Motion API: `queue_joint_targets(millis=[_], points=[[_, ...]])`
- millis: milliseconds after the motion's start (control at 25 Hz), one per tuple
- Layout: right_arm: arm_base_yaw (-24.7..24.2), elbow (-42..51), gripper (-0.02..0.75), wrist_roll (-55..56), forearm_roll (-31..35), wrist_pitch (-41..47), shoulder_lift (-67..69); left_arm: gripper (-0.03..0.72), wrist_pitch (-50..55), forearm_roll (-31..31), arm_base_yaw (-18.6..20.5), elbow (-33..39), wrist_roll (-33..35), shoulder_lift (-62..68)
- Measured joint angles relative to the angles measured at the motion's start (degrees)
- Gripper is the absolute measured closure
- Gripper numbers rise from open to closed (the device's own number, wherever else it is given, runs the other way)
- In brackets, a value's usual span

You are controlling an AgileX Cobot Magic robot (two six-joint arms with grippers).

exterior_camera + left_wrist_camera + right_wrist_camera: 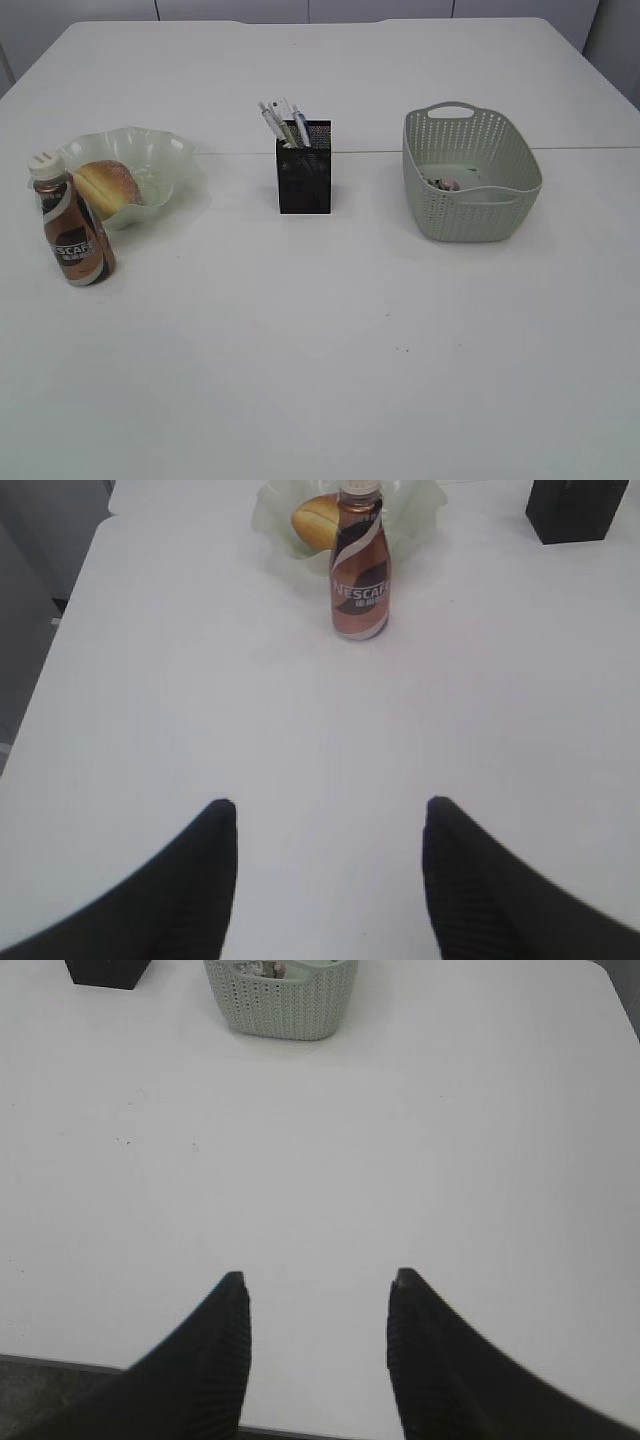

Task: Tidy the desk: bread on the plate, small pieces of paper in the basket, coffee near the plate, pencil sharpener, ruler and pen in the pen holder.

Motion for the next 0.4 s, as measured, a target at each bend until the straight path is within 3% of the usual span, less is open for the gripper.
queue_joint_targets(millis=[400], points=[[0.00,0.00,0.405,0.00,0.00,0.00,0.00,0.254,0.00,0.00,0.00,0.00,0.00,0.00]])
